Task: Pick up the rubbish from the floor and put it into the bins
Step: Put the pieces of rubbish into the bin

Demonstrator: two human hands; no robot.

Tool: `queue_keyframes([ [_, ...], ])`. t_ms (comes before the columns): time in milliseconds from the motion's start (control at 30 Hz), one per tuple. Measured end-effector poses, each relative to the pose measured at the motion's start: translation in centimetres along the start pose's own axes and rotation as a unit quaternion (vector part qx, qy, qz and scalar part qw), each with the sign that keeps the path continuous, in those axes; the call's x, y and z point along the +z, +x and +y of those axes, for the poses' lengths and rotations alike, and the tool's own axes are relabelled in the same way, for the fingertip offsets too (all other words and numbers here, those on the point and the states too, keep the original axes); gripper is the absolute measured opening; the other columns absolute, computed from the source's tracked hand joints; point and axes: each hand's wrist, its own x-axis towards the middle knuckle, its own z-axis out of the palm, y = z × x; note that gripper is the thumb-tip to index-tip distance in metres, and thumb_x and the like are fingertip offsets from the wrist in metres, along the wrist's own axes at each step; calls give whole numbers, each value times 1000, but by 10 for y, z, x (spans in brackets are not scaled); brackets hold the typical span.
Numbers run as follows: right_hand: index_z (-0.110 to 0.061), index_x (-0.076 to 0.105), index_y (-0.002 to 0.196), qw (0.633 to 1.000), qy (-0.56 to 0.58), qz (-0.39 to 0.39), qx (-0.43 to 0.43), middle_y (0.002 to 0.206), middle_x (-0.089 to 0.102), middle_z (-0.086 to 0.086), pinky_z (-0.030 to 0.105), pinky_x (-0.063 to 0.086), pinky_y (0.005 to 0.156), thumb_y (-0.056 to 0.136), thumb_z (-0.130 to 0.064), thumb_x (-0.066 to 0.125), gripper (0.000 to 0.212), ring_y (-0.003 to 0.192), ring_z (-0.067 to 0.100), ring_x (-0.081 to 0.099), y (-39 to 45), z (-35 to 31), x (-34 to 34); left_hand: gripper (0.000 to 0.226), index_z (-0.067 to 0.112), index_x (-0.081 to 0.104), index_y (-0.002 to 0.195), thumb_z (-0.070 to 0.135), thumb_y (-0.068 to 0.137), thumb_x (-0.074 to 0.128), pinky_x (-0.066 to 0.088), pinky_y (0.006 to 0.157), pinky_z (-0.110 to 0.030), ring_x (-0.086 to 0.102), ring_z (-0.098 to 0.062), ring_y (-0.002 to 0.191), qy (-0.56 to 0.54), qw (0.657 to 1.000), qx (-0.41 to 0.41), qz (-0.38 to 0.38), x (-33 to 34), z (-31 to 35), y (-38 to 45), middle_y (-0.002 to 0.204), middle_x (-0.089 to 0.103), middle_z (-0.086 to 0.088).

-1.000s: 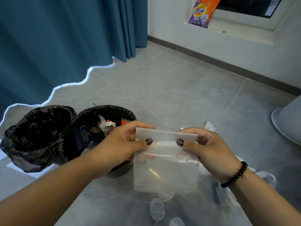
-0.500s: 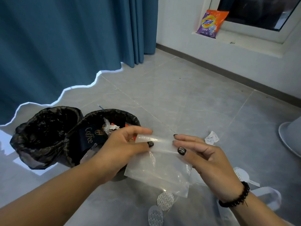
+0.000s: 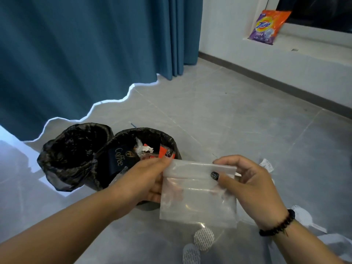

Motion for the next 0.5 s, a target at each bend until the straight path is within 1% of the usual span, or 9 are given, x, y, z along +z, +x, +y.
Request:
queue_keyframes([
  [100, -7, 70, 83, 999, 29, -16, -8, 89, 74, 2, 22, 55, 55, 75, 13, 66, 22, 65, 18, 67, 4, 1, 4, 43, 16, 66, 111, 48, 93, 43, 57, 80, -45, 72, -33, 91, -5, 1000, -5, 2, -9, -2, 3, 97, 74, -16],
  [167, -2, 71, 80, 998, 43, -36, -14, 95, 73, 3, 21, 56, 63, 74, 21, 61, 26, 81, 15, 69, 5, 4, 4, 35, 16, 67, 110, 41, 93, 49, 56, 83, -48, 71, -33, 93, -26, 1000, 1, 6, -11, -1, 2, 101, 73, -17],
  [233, 1, 72, 81, 998, 35, -52, -21, 101, 72, 6, 20, 54, 71, 72, 24, 60, 27, 97, 16, 67, 6, 9, 4, 22, 15, 70, 106, 27, 91, 60, 59, 73, -41, 72, -26, 87, -30, 999, 26, 21, -12, -1, 4, 100, 73, -14],
  [300, 2, 73, 84, 997, 47, -59, -12, 105, 71, 5, 21, 54, 74, 70, 13, 69, 18, 104, 17, 64, 8, 14, 1, 17, 16, 70, 104, 16, 88, 65, 55, 56, -28, 71, -16, 73, -12, 998, 48, 45, -13, 1, 6, 92, 73, -8],
  [333, 0, 74, 86, 997, 48, -64, -8, 107, 71, 4, 22, 54, 74, 66, 0, 74, 20, 106, 17, 63, 8, 15, -1, 19, 15, 69, 105, 14, 87, 65, 54, 55, -25, 71, -15, 72, -4, 997, 56, 45, -14, 3, 8, 91, 74, -7],
  [400, -5, 75, 90, 998, 10, -64, 2, 110, 71, -1, 23, 55, 72, 60, -20, 79, 34, 103, 24, 62, 8, 15, -3, 24, 14, 66, 109, 12, 86, 66, 57, 61, -27, 73, -19, 80, 26, 997, 67, 35, -13, 3, 12, 93, 75, -6],
  [433, -6, 75, 91, 999, -5, -51, 4, 109, 71, -2, 23, 54, 71, 62, -19, 82, 32, 100, 30, 61, 9, 15, -3, 26, 15, 65, 111, 13, 85, 67, 58, 64, -27, 73, -19, 83, 40, 996, 71, 32, -13, 3, 14, 93, 76, -5],
  [467, -6, 74, 92, 999, -6, -39, 7, 107, 72, -2, 22, 54, 71, 66, -12, 81, 27, 98, 33, 62, 8, 15, -4, 27, 14, 64, 111, 14, 84, 68, 57, 64, -26, 73, -18, 83, 47, 996, 75, 26, -12, 3, 15, 92, 76, -4],
  [500, -5, 73, 94, 1000, 3, -28, 15, 104, 73, -1, 22, 55, 71, 70, -3, 76, 24, 97, 30, 65, 8, 15, -3, 27, 14, 64, 111, 14, 84, 69, 57, 63, -26, 73, -18, 82, 48, 996, 77, 20, -11, 3, 16, 92, 76, -4],
])
